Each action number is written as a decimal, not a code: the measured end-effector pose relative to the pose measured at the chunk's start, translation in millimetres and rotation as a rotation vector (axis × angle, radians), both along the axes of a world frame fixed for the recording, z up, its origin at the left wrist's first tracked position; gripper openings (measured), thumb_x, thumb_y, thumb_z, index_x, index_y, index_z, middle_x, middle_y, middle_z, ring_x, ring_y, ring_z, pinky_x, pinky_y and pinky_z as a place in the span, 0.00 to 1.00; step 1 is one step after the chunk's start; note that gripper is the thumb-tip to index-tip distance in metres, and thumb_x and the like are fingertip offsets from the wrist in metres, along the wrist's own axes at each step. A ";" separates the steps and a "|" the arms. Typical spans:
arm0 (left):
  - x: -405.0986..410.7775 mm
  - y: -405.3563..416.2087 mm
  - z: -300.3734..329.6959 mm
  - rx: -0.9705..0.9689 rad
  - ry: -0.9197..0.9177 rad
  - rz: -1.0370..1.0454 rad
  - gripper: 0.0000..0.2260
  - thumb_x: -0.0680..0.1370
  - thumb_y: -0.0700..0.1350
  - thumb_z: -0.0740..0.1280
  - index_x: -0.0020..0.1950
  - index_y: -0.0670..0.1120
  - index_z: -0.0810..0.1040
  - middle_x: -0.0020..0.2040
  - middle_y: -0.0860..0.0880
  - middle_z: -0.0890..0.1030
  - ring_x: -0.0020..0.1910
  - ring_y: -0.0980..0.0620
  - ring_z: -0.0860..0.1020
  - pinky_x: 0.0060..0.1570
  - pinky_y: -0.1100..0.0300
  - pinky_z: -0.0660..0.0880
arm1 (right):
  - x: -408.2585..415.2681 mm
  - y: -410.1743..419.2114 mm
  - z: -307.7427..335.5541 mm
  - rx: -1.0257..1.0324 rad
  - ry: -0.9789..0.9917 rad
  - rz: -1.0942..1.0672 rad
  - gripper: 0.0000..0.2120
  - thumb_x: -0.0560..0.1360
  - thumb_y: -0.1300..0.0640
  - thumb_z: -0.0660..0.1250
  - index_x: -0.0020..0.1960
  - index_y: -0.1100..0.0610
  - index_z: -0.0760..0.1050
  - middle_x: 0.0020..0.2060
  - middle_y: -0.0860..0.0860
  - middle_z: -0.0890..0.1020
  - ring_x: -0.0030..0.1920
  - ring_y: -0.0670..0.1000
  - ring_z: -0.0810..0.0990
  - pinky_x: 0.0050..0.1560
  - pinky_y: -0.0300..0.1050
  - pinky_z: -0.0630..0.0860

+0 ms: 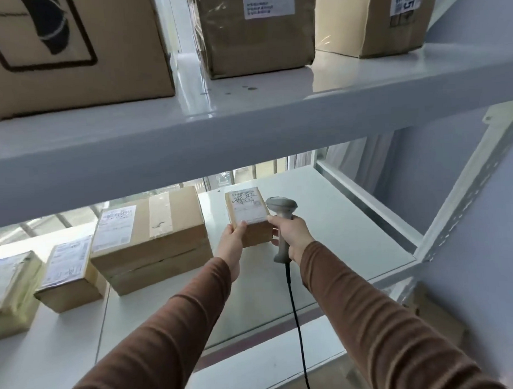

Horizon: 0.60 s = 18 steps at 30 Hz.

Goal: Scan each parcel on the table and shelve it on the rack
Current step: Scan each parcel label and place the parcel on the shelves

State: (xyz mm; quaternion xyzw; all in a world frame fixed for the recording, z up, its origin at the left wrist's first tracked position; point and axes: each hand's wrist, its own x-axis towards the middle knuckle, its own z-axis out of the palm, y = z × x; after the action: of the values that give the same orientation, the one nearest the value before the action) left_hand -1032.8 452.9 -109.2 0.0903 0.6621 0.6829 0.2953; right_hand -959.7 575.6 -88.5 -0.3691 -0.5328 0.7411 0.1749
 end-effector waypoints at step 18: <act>-4.3 -5.2 16.2 -0.130 0.290 0.081 0.36 0.84 0.51 0.63 0.86 0.50 0.45 0.86 0.52 0.51 0.84 0.51 0.52 0.83 0.46 0.52 | -11.8 3.2 -4.8 0.052 0.005 -0.063 0.07 0.77 0.52 0.75 0.49 0.52 0.77 0.56 0.58 0.82 0.60 0.59 0.81 0.61 0.56 0.80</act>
State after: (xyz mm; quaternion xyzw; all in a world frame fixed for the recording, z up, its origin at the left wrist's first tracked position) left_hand -1037.1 447.8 -93.0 0.1419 0.7436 0.6297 0.1743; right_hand -971.4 578.9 -93.3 -0.3790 -0.5396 0.7222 0.2090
